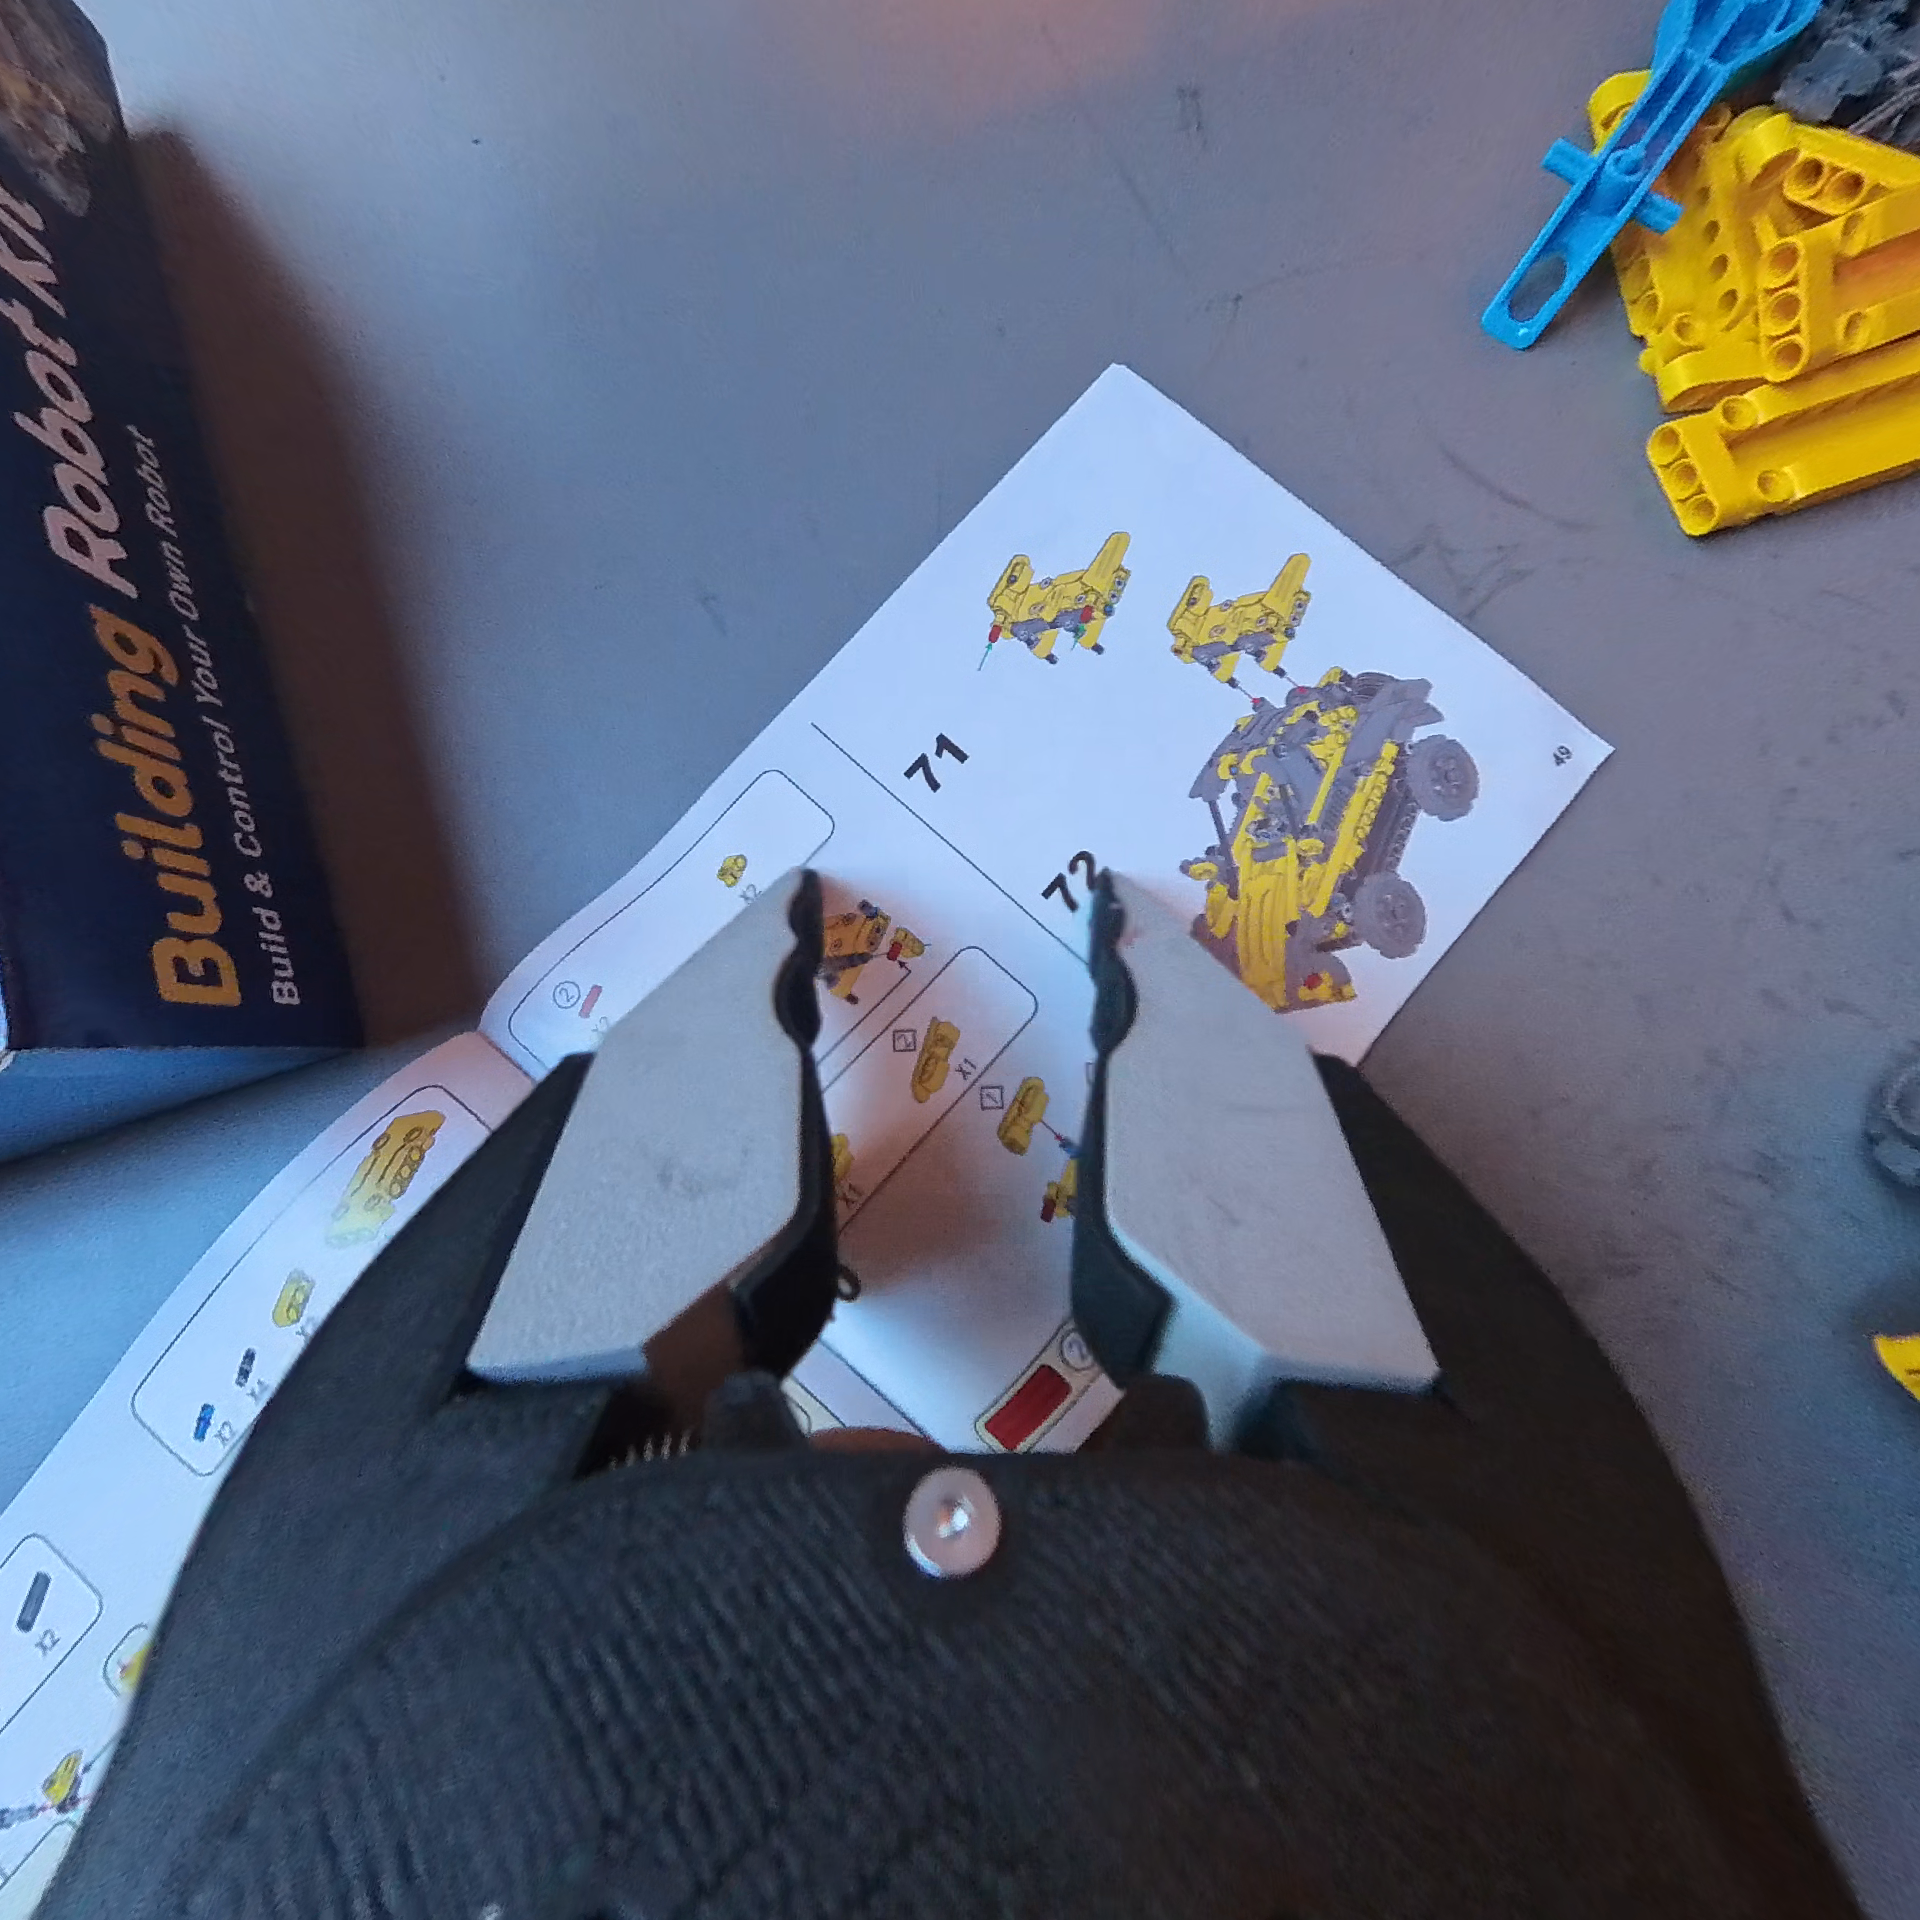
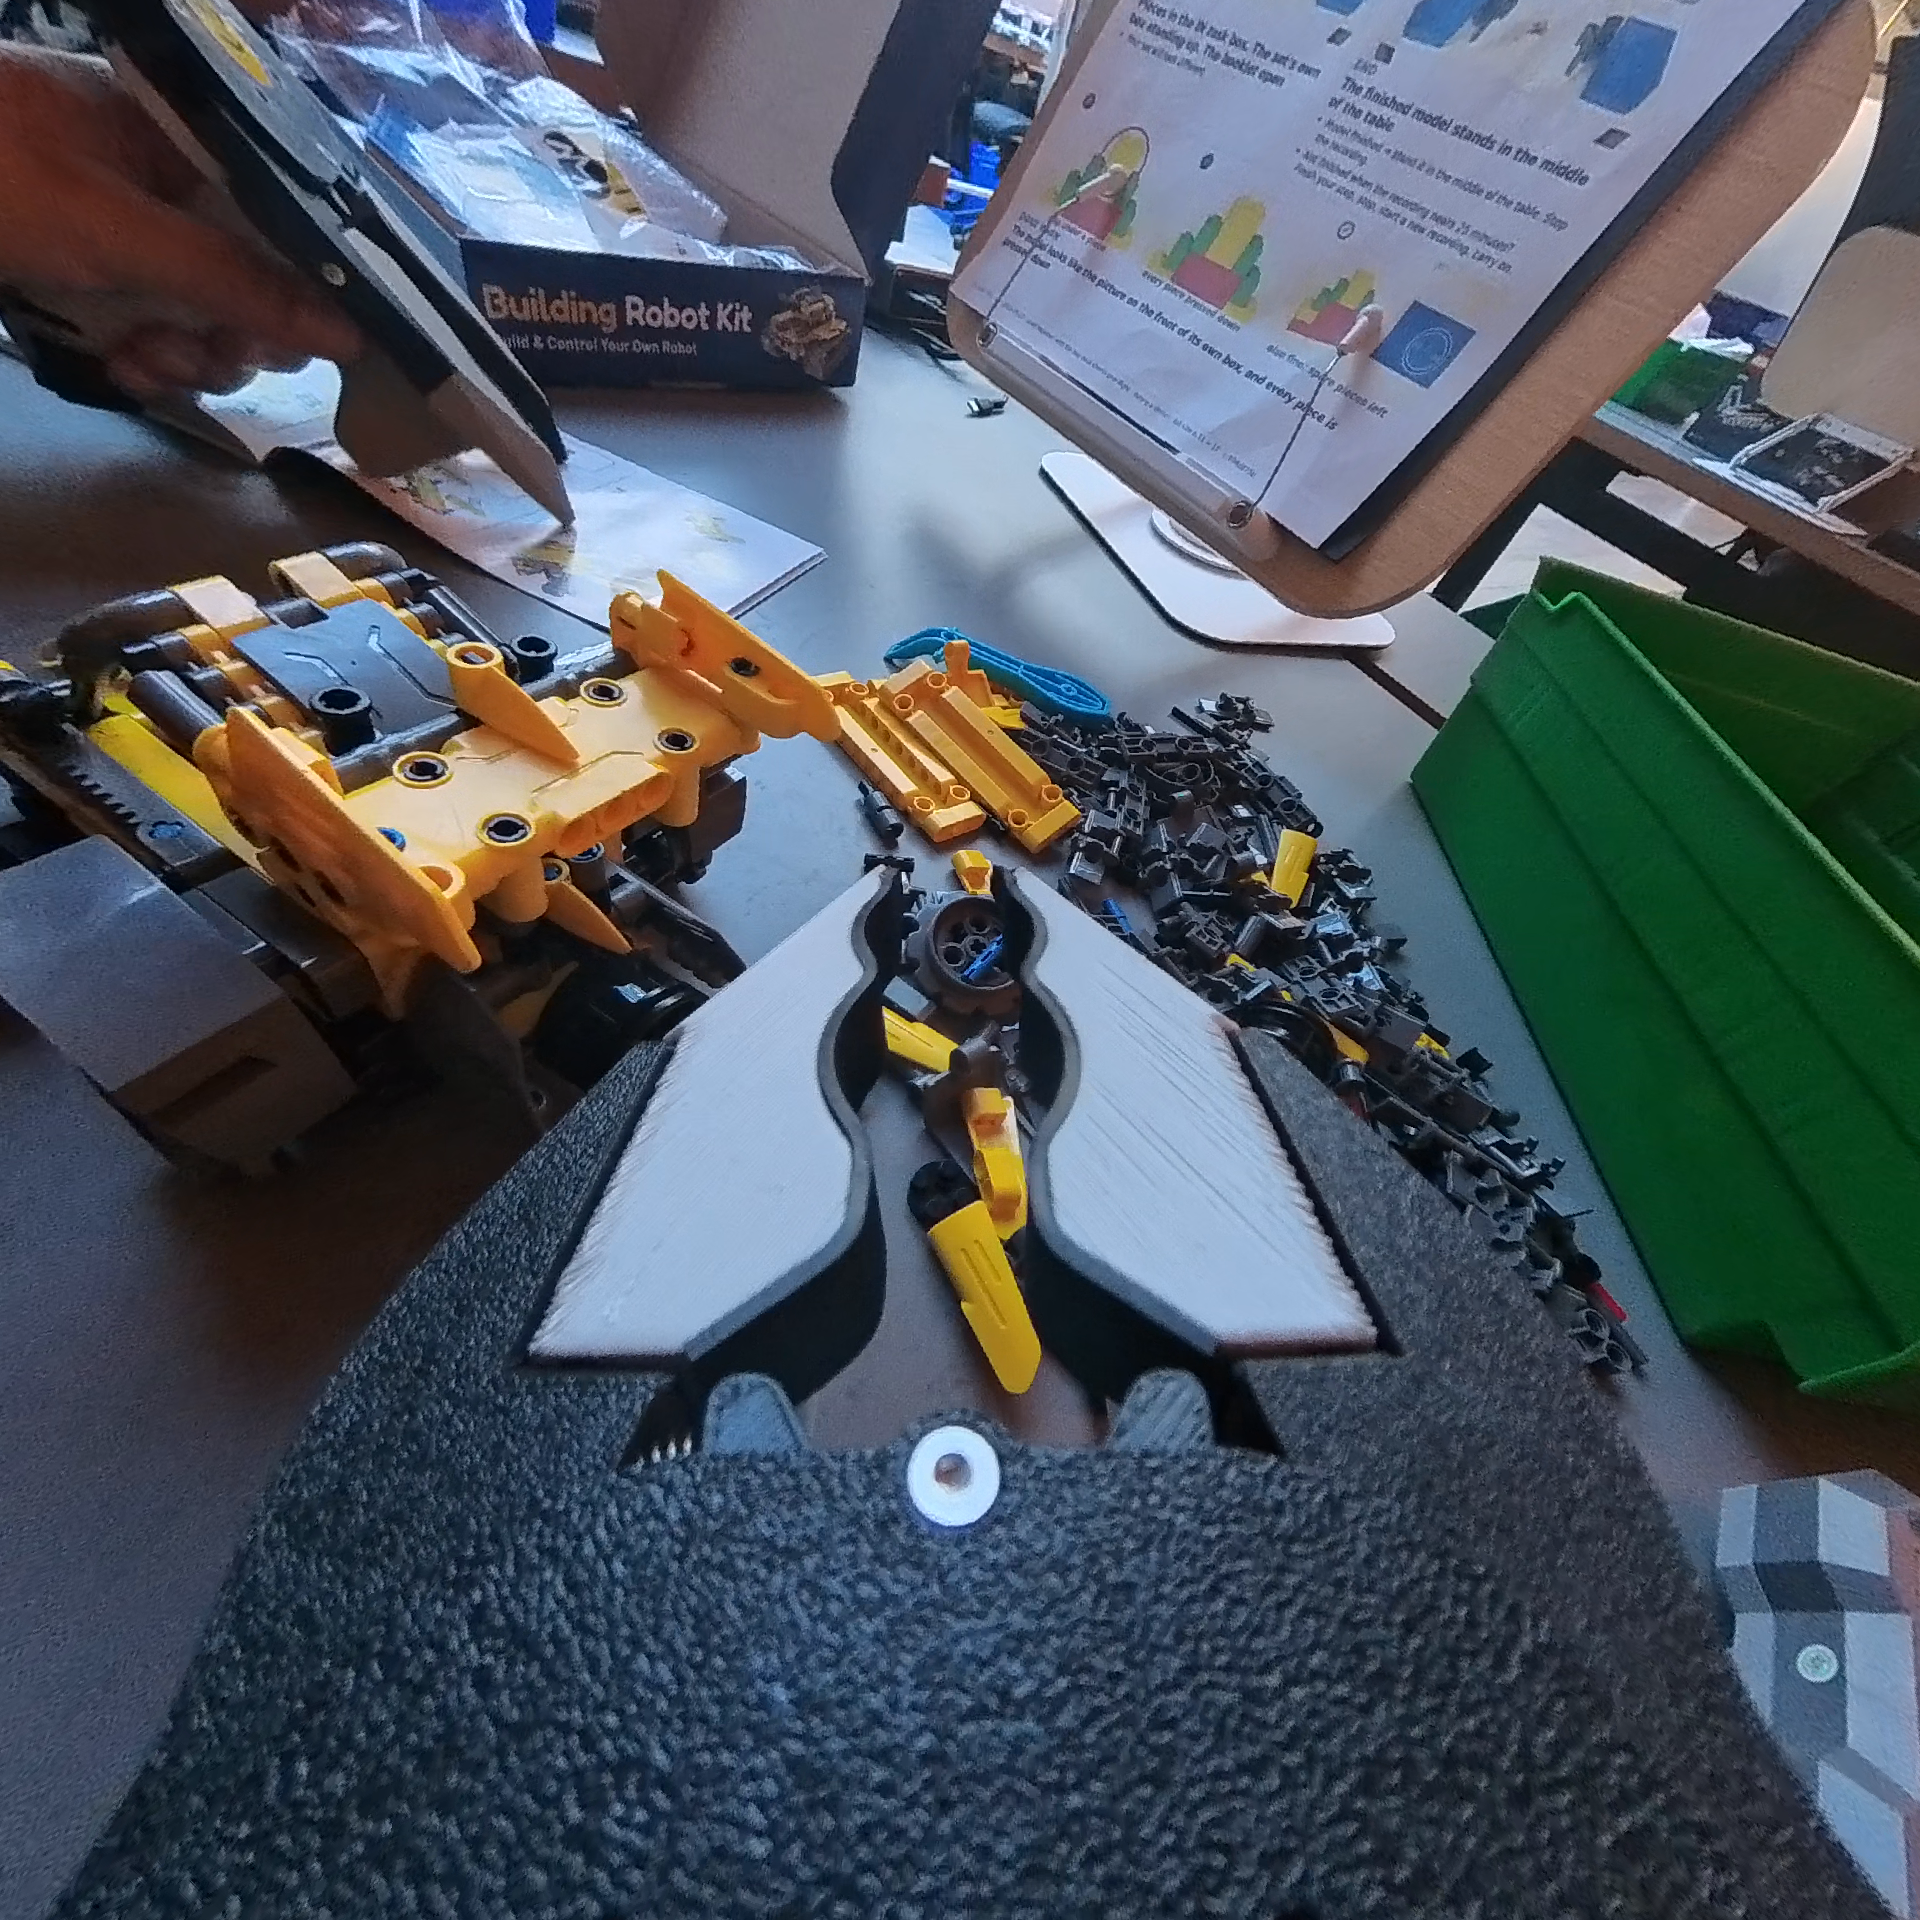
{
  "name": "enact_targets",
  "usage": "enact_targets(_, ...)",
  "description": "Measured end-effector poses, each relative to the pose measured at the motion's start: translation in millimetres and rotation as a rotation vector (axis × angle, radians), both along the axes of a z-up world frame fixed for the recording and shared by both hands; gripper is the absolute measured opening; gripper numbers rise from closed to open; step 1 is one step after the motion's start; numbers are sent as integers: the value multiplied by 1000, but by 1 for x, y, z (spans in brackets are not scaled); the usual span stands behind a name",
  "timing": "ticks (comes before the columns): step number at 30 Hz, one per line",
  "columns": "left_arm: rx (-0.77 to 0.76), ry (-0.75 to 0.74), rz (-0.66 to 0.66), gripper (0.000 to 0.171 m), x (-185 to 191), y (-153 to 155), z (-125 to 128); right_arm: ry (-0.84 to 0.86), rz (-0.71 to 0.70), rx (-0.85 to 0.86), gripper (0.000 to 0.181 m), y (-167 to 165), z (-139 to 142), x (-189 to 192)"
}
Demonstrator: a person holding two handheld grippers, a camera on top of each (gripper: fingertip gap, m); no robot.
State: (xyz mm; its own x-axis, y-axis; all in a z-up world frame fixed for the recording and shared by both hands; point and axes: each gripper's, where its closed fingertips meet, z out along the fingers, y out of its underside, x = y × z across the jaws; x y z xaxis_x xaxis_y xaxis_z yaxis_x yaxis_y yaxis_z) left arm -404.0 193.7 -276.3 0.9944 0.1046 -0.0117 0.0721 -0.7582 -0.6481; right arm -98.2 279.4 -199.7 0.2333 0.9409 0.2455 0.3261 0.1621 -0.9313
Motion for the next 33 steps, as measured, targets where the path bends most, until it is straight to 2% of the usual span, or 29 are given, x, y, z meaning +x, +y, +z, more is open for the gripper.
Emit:
enact_targets(1, 3, 2, -2, 38, 0, 0, 0, 1, 0, 0, 18, 0, 0, 0)
enact_targets(2, 12, 7, -7, 15, -1, 1, 1, 2, 1, 0, 18, 0, 0, 0)
enact_targets(3, 25, 19, -15, 0, -1, 1, 0, 2, 0, 0, 18, 0, 0, 0)
enact_targets(10, 53, -7, -46, 0, 2, -1, 5, 4, 1, -3, 18, 0, 1, 1)
enact_targets(11, 69, -24, -80, 5, 7, -1, 11, 4, 0, -3, 18, 0, 1, 1)
enact_targets(15, 36, -136, -246, 77, 36, -9, 27, -4, 2, -2, 18, 0, -1, 0)
enact_targets(16, -6, -138, -291, 86, 41, -13, 27, -7, 3, -1, 18, 0, -2, -1)
enact_targets(18, -60, -85, -344, 95, 43, -19, 28, -14, 4, 7, 17, -1, -2, -1)
enact_targets(21, -81, -30, -410, 95, 49, -25, 33, -22, 1, 4, 17, 0, -4, -1)
enact_targets(26, -179, 86, -506, 76, 50, -44, 11, -16, -4, -2, 17, 1, -4, -1)
enact_targets(28, -205, 143, -504, 75, 44, -48, 1, -14, -4, -4, 17, 1, -4, 0)
enact_targets(33, -156, 213, -489, 41, 35, -47, 4, -4, -1, -10, 17, 1, -2, 0)
